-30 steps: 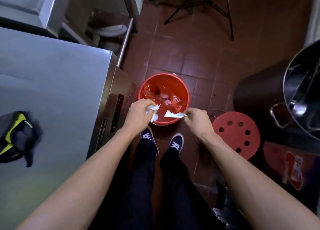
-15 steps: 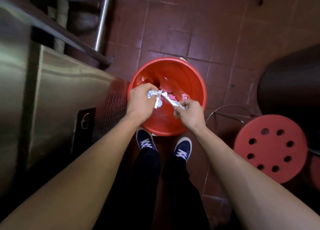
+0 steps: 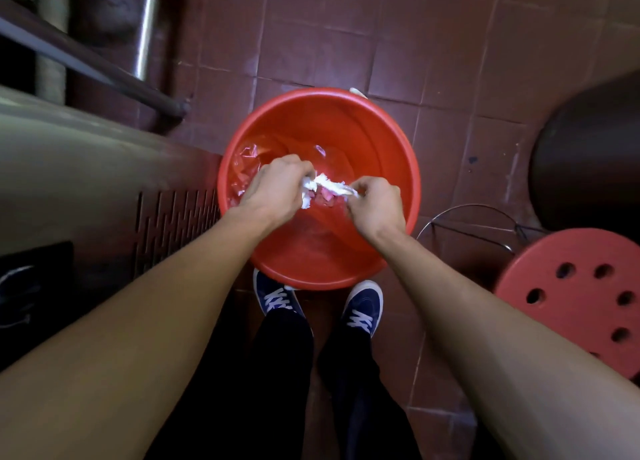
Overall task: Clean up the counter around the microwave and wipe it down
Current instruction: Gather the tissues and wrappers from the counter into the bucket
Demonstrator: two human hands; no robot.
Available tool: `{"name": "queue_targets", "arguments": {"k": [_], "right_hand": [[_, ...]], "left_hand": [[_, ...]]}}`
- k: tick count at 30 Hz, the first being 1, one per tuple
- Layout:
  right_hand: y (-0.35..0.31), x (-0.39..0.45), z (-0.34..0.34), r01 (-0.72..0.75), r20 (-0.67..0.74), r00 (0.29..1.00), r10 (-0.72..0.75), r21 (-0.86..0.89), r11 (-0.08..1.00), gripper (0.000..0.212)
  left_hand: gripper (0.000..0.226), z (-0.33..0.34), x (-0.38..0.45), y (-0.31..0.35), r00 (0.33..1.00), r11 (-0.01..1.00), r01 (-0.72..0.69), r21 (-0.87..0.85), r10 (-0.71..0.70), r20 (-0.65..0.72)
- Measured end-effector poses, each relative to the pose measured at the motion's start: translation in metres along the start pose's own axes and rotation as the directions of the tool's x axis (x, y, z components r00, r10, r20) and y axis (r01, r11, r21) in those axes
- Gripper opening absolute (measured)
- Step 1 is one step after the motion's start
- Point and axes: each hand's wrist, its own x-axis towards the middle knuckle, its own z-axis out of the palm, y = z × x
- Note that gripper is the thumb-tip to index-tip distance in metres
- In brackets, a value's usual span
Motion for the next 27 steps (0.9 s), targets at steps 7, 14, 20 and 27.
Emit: {"name": "queue_targets", "arguments": {"k": [7,14,20,27], "right_hand": [[0.006,0.011,0.002,0.169,-0.032,0.983,-0.179,-0.208,0.963,0.025],[0.006,0.013,0.008,0.242,0.141,0.967,-0.211,-0.272,0.931,0.028],[0.003,0.002,0.003,0.261,0.262,0.949,-0.175,-0.342,0.903,0.036],[-0.008,-0.026,-0.022,0.318,0.316,0.929,-0.194,-0.41,0.855,0.037]], "left_hand": [[0.04,0.007,-0.007,-0.016,0.979,0.977,0.181,0.109,-0.19,0.075],[0.04,0.008,-0.013,-0.012,0.982,0.982,0.186,0.018,-0.187,0.039],[0.043,0.005,-0.026,-0.007,0.979,0.984,0.15,0.095,-0.161,0.126],[0.035,-0.018,-0.054,0.009,0.985,0.942,0.02,0.336,-0.077,0.156]]}}
